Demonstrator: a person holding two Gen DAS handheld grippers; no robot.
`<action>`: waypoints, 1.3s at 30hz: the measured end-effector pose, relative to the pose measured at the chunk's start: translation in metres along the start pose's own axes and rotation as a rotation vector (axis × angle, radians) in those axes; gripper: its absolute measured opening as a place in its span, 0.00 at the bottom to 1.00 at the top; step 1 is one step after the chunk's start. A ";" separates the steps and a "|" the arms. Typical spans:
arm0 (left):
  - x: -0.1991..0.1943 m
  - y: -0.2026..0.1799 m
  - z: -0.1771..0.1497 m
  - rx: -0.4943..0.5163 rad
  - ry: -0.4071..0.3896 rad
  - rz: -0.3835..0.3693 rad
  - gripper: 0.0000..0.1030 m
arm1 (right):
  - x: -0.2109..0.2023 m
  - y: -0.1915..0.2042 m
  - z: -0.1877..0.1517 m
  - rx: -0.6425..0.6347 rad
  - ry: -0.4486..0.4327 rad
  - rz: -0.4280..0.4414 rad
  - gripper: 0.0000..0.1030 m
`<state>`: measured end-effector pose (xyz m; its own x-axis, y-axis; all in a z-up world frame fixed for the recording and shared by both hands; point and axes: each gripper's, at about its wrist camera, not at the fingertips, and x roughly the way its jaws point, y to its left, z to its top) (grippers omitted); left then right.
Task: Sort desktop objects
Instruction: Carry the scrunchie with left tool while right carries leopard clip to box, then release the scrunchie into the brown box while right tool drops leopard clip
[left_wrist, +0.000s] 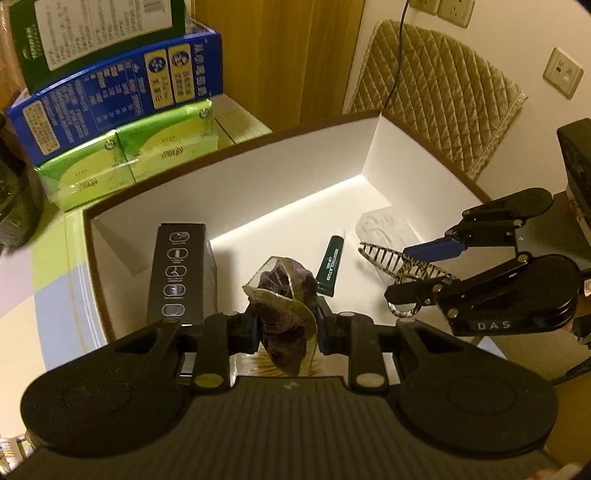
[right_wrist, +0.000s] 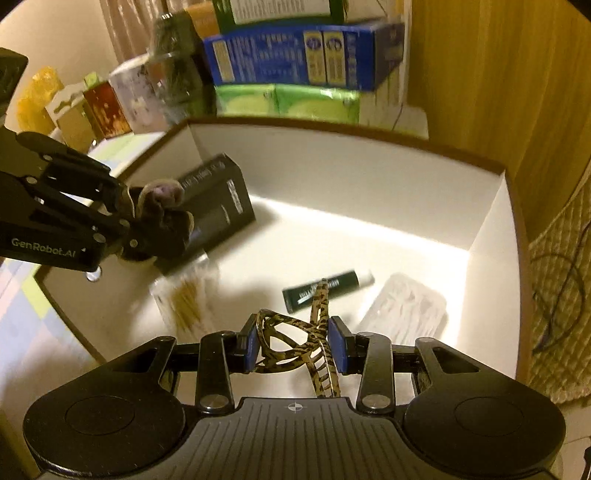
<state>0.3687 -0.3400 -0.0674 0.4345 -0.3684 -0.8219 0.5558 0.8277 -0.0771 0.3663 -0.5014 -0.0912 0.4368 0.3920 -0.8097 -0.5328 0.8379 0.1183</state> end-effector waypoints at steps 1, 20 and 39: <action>0.003 0.000 0.000 0.002 0.007 0.000 0.22 | 0.003 -0.001 0.000 0.002 0.012 -0.003 0.35; 0.044 -0.001 0.007 0.015 0.077 -0.001 0.25 | 0.008 -0.022 0.005 0.072 -0.015 -0.037 0.47; 0.023 0.001 0.010 0.007 0.025 0.030 0.78 | -0.013 -0.010 0.007 0.091 -0.074 -0.055 0.89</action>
<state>0.3865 -0.3518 -0.0813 0.4331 -0.3328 -0.8377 0.5481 0.8350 -0.0484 0.3714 -0.5119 -0.0777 0.5177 0.3687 -0.7720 -0.4401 0.8886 0.1291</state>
